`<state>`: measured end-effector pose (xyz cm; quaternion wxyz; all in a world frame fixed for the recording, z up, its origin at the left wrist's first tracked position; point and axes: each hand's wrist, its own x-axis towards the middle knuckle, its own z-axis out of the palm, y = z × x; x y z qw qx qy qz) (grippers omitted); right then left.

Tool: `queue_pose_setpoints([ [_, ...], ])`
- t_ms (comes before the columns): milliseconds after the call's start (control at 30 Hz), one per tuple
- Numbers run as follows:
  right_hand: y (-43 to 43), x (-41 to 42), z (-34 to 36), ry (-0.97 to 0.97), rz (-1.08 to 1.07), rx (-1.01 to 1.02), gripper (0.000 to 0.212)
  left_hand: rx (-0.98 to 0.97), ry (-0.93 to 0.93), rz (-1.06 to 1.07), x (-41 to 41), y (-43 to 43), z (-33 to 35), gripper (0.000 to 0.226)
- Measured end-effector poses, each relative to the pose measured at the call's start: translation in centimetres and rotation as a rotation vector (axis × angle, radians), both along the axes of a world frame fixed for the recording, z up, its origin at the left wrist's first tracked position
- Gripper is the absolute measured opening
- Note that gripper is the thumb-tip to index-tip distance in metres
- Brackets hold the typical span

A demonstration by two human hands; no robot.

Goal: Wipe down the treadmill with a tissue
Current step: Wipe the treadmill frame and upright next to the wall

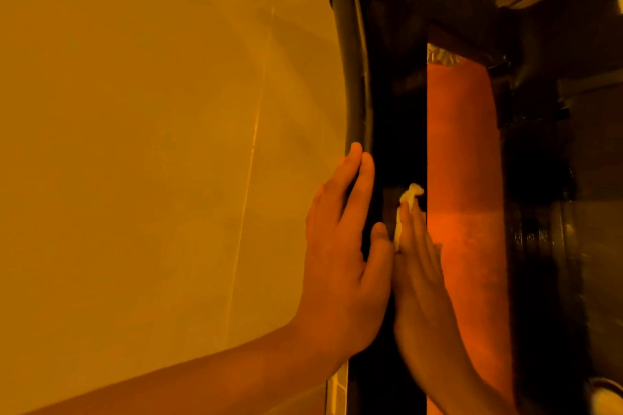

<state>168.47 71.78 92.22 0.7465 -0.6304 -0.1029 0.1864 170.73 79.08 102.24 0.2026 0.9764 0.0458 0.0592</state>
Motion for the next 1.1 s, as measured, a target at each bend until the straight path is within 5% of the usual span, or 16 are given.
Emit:
queue_pose_setpoints([
  [300,2.2,13.7,-2.0,-0.069,-0.023,-0.091,0.053,0.004,-0.012,-0.007,0.0,0.0,0.1,0.058],
  [567,-1.1,-3.0,-0.2,0.036,0.036,0.003,0.055,-0.005,-0.003,0.006,0.0,0.0,0.2,0.06],
  [700,0.8,4.9,-1.6,-0.107,-0.041,-0.069,0.059,0.016,-0.01,0.008,0.0,0.0,0.2,0.06],
  [833,2.5,12.9,-3.0,-0.039,-0.051,-0.152,0.06,0.032,0.0,0.01,0.0,0.1,0.2,0.061],
  [1100,-1.6,-5.0,-0.6,0.061,0.065,-0.051,0.059,0.034,-0.004,0.021,0.1,0.0,0.2,0.06],
])
